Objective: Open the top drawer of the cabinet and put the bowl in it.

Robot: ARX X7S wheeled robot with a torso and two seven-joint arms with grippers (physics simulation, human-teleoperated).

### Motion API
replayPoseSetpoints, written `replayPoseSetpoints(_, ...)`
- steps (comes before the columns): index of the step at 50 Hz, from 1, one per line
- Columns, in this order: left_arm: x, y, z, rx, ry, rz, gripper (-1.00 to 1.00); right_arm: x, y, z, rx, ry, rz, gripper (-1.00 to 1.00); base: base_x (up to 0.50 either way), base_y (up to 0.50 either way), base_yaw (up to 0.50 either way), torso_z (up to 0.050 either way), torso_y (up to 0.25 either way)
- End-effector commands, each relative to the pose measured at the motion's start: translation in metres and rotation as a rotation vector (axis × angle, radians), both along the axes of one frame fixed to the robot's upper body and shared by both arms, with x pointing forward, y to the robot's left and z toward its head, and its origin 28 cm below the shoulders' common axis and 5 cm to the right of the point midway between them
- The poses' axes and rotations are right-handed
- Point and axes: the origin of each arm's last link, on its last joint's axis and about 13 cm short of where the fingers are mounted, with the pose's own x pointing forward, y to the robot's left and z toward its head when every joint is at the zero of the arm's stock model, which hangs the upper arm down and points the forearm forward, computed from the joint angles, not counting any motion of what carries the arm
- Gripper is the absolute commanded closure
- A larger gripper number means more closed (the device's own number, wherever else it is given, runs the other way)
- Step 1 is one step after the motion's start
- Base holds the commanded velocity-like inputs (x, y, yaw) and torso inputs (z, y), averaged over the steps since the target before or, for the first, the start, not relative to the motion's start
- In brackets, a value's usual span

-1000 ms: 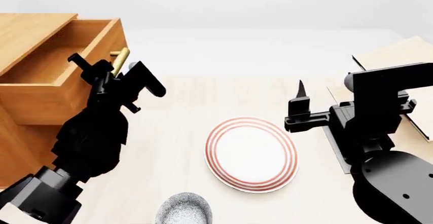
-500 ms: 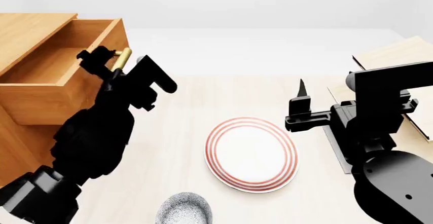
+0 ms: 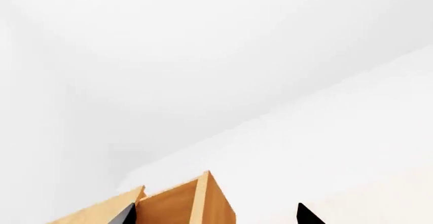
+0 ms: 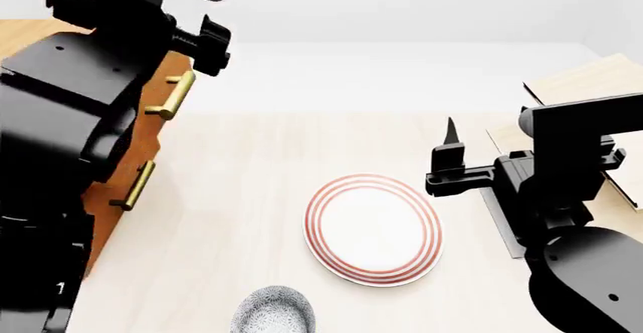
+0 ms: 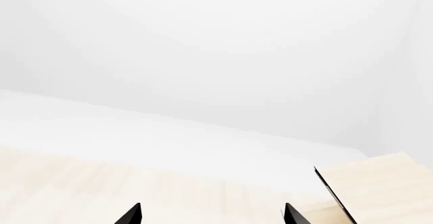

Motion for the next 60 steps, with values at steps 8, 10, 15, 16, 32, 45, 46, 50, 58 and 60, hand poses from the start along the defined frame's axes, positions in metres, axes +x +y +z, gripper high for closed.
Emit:
replayPoseSetpoints(8, 0.019, 0.022, 0.035, -0.340, 0.161, 0.059, -1.00, -0.001, 0.000, 0.002, -0.001, -0.004, 0.003, -1.00, 0.00, 0.00, 0.00, 0.000, 0.000)
replayPoseSetpoints(10, 0.023, 0.025, 0.033, -0.350, 0.172, 0.075, -1.00, -0.001, 0.000, 0.002, -0.002, -0.003, 0.003, -1.00, 0.00, 0.00, 0.00, 0.000, 0.000)
replayPoseSetpoints(15, 0.035, 0.034, 0.028, -0.360, 0.180, 0.132, -1.00, 0.000, 0.001, 0.004, -0.004, -0.003, 0.003, -1.00, 0.00, 0.00, 0.00, 0.000, 0.000)
replayPoseSetpoints(16, 0.037, 0.036, 0.027, -0.360, 0.186, 0.138, -1.00, 0.000, 0.001, 0.004, -0.004, -0.003, 0.003, -1.00, 0.00, 0.00, 0.00, 0.000, 0.000)
replayPoseSetpoints(32, 0.054, 0.048, -0.012, -0.288, 0.282, 0.234, -1.00, -0.001, 0.002, 0.006, -0.009, 0.000, 0.005, -1.00, 0.00, 0.00, 0.00, 0.000, 0.000)
replayPoseSetpoints(45, 0.058, 0.050, -0.031, -0.261, 0.333, 0.258, -1.00, 0.000, 0.003, 0.005, -0.009, 0.003, 0.006, -1.00, 0.00, 0.00, 0.00, 0.000, 0.000)
replayPoseSetpoints(46, 0.058, 0.050, -0.032, -0.260, 0.337, 0.258, -1.00, 0.000, 0.003, 0.005, -0.009, 0.003, 0.006, -1.00, 0.00, 0.00, 0.00, 0.000, 0.000)
replayPoseSetpoints(50, 0.059, 0.049, -0.036, -0.255, 0.354, 0.252, -1.00, 0.001, 0.003, 0.004, -0.009, 0.004, 0.005, -1.00, 0.00, 0.00, 0.00, 0.000, 0.000)
replayPoseSetpoints(58, 0.058, 0.044, -0.044, -0.234, 0.381, 0.220, -1.00, 0.002, 0.003, 0.002, -0.006, 0.008, 0.006, -1.00, 0.00, 0.00, 0.00, 0.000, 0.000)
replayPoseSetpoints(60, 0.058, 0.042, -0.047, -0.231, 0.388, 0.210, -1.00, 0.002, 0.003, 0.002, -0.006, 0.008, 0.005, -1.00, 0.00, 0.00, 0.00, 0.000, 0.000)
